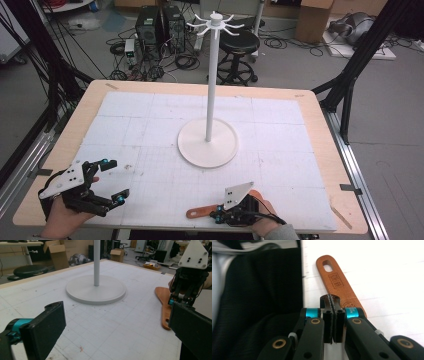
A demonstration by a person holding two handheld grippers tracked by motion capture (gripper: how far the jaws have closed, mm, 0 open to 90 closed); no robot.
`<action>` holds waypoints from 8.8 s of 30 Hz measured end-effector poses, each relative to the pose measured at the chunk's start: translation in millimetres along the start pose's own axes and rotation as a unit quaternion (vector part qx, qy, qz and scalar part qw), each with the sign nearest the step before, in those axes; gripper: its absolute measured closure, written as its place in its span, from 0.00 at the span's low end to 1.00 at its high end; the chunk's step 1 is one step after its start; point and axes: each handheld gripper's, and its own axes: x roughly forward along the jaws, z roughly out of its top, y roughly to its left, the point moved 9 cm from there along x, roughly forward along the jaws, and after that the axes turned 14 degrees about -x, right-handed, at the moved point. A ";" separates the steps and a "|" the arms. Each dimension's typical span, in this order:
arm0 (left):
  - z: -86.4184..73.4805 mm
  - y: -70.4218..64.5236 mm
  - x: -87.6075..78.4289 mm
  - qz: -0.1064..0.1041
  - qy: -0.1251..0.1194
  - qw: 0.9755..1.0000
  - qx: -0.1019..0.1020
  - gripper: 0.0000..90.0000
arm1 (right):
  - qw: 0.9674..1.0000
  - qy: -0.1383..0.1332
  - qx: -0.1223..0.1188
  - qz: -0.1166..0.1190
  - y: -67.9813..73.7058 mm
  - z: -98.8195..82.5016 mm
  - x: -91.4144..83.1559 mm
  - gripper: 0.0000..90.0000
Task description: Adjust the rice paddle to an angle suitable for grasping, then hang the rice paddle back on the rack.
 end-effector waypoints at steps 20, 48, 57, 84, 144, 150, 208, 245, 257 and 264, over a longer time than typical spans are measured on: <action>-1.2 1.7 -7.7 0.012 -0.004 1.000 -0.002 0.02 | 0.997 0.019 0.037 -0.061 -45.1 -10.7 -5.1 0.99; -2.7 3.3 -10.5 0.017 -0.003 1.000 -0.002 0.02 | 0.991 0.021 0.083 -0.100 -57.1 -36.4 -28.7 0.99; -2.1 3.4 -11.2 0.018 -0.004 1.000 -0.003 0.02 | 0.989 0.019 0.096 -0.108 -56.9 -46.6 -38.5 0.99; -4.5 3.0 -8.1 0.016 0.002 1.000 -0.001 0.02 | 0.973 0.025 0.149 -0.174 -83.7 -87.8 -77.5 0.99; -7.6 5.9 -11.1 0.026 0.000 1.000 -0.010 0.02 | 0.978 -0.004 0.103 -0.183 -88.7 -30.8 -52.6 0.00; -11.1 3.8 -13.8 0.028 0.005 1.000 -0.009 0.02 | 0.979 0.008 0.108 -0.172 -91.1 -32.7 -47.0 0.01; -16.7 5.5 -25.3 0.044 0.008 0.999 -0.011 0.02 | 0.983 0.075 0.115 -0.122 -87.5 -35.6 -25.4 0.37; -20.3 9.0 -26.2 0.052 0.016 0.998 -0.009 0.02 | 0.975 0.148 0.129 -0.107 -82.1 -31.1 -27.2 0.64; -20.5 10.1 -27.6 0.054 0.017 0.998 -0.008 0.02 | 0.974 0.153 0.136 -0.098 -79.2 -31.4 -28.9 0.69; -20.7 10.2 -27.3 0.055 0.018 0.998 -0.007 0.02 | 0.973 0.156 0.139 -0.098 -78.6 -31.3 -29.1 0.70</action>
